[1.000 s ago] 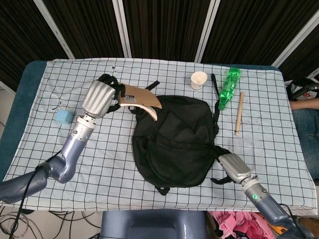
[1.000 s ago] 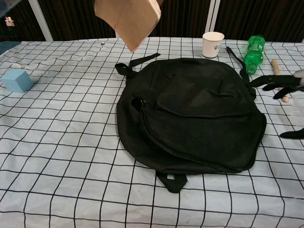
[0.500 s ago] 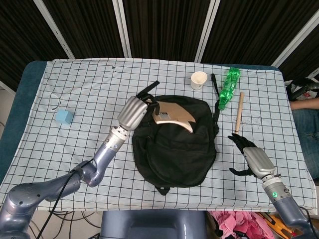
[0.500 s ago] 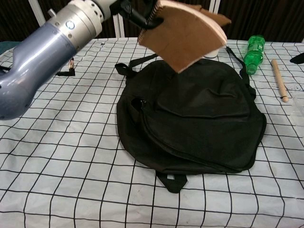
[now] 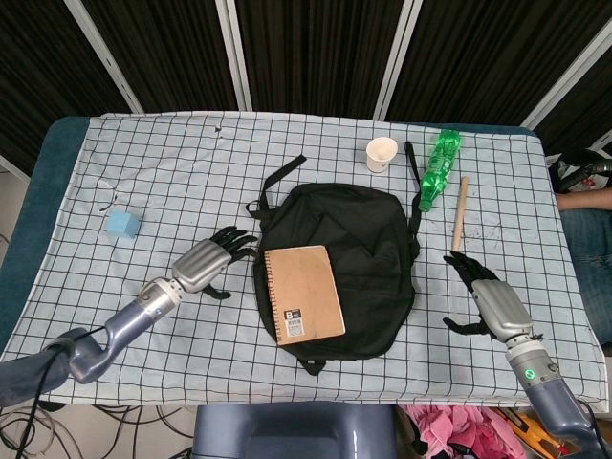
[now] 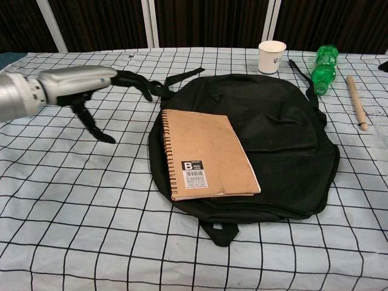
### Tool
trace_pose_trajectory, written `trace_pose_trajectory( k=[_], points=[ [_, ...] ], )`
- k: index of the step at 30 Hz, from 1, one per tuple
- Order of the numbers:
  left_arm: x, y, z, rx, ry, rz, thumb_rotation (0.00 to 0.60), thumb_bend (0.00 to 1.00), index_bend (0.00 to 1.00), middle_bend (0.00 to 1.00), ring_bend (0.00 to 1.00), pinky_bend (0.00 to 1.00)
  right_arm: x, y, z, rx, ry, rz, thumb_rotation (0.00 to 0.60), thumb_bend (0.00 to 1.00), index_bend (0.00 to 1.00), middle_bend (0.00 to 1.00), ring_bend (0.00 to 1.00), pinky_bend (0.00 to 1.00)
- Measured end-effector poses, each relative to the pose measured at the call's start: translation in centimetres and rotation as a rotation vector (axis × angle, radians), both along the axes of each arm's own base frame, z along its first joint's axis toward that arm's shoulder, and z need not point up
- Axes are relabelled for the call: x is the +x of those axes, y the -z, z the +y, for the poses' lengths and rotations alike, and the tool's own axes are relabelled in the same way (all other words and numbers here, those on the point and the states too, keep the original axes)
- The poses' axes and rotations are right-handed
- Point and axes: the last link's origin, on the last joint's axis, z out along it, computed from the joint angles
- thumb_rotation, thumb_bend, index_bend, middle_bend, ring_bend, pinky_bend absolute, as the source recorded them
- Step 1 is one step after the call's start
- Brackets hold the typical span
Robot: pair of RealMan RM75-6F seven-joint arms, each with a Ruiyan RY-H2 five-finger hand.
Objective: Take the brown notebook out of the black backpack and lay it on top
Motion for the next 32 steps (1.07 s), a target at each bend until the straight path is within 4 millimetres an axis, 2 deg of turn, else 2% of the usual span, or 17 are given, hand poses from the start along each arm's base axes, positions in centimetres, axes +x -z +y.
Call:
trace_pose_trajectory(
  k=[4, 9, 12, 14, 20, 25, 27, 32],
  points=[
    [-2.4, -4.2, -0.9, 0.081, -0.011, 0.048, 0.6, 0.0, 0.22, 0.11, 0.0, 0.0, -0.6, -0.5, -0.6, -0.025, 0.016, 0.017, 0.6, 0.18, 0.06, 0.01, 0.04, 0.12],
    [-4.3, -7.7, -2.5, 0.281, 0.01, 0.092, 0.6, 0.0, 0.24, 0.14, 0.0, 0.0, -2.3, -1.9, -1.5, -0.114, 0.012, 0.121, 0.6, 0.19, 0.06, 0.01, 0.04, 0.12],
    [-5.7, -10.0, -4.3, 0.436, -0.005, 0.094, 0.6, 0.0, 0.24, 0.14, 0.0, 0.0, -3.2, -2.6, -1.4, -0.191, 0.007, 0.179, 0.6, 0.18, 0.06, 0.01, 0.04, 0.12],
    [-7.2, -11.6, -6.3, 0.527, -0.054, 0.077, 0.6, 0.0, 0.24, 0.15, 0.0, 0.0, -3.7, -2.9, -0.9, -0.234, 0.011, 0.192, 0.6, 0.18, 0.06, 0.01, 0.04, 0.12],
    [-11.8, -15.1, -13.5, 0.699, -0.306, 0.073, 0.6, 0.0, 0.23, 0.13, 0.0, 0.0, -5.1, -3.2, 2.5, -0.369, -0.004, 0.244, 0.6, 0.19, 0.06, 0.01, 0.04, 0.12],
    [-14.2, -17.0, -18.7, 0.743, -0.514, 0.098, 0.6, 0.0, 0.2, 0.11, 0.0, 0.0, -6.4, -2.4, 7.2, -0.461, -0.005, 0.294, 0.6, 0.18, 0.04, 0.0, 0.04, 0.12],
    [-14.5, -17.4, -19.5, 0.739, -0.557, 0.103, 0.6, 0.0, 0.2, 0.1, 0.0, 0.0, -6.8, -1.7, 9.0, -0.462, -0.002, 0.318, 0.6, 0.18, 0.04, 0.0, 0.04, 0.12],
    [-14.8, -18.0, -19.8, 0.709, -0.592, 0.121, 0.6, 0.0, 0.2, 0.1, 0.0, 0.0, -6.2, -1.2, 10.3, -0.443, -0.024, 0.378, 0.6, 0.18, 0.03, 0.0, 0.04, 0.12]
  ],
)
